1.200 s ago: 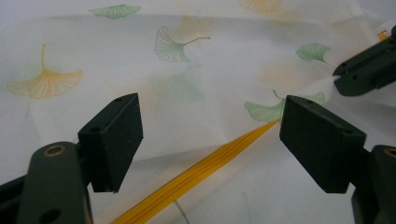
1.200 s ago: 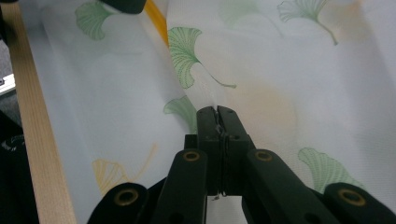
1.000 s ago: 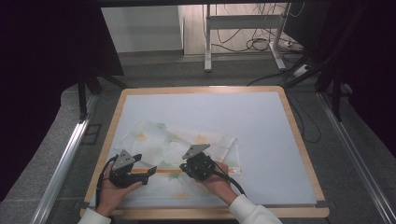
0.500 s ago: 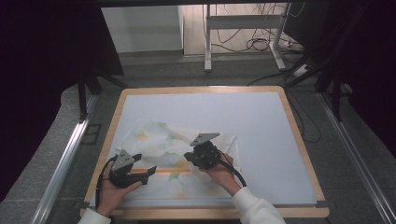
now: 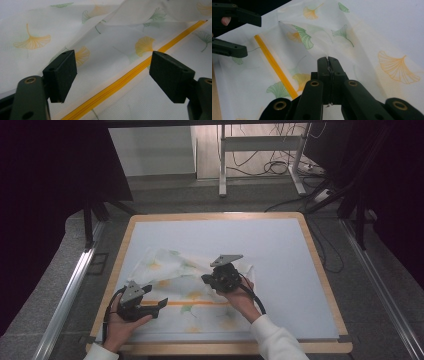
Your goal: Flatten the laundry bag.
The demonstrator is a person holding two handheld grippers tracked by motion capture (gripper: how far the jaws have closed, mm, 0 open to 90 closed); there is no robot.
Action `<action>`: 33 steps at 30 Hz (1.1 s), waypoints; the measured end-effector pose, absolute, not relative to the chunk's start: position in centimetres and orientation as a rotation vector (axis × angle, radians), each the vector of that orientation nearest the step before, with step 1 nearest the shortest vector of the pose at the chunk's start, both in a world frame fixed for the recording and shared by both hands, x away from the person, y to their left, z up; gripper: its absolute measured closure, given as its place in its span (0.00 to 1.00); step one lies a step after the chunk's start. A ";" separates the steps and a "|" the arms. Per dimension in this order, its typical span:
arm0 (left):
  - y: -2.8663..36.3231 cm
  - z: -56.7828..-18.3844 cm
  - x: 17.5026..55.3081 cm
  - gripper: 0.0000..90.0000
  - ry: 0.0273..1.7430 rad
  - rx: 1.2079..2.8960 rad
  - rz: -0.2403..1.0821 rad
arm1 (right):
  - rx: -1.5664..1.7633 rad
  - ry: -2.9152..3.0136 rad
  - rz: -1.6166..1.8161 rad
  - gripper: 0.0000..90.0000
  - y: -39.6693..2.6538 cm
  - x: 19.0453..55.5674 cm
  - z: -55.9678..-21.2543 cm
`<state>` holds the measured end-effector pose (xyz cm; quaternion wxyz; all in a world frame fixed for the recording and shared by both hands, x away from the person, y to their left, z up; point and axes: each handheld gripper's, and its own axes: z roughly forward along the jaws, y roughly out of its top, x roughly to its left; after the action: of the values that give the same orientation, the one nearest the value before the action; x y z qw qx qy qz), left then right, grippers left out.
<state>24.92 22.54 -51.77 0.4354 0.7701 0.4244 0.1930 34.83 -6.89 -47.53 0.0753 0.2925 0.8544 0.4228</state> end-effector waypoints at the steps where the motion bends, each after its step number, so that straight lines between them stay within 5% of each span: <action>1: 22.5 -51.8 24.9 0.25 1.056 1.918 0.479 | 0.880 2.561 1.269 0.98 -6.9 34.9 -47.5; 33: 22.1 -52.0 25.1 0.25 1.025 1.957 0.463 | 1.064 2.441 1.234 0.98 -9.3 40.9 -46.5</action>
<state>25.11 22.07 -52.01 0.4282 0.7835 0.4104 0.1853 40.91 -9.28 -46.50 0.1032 0.3607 0.8273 0.4181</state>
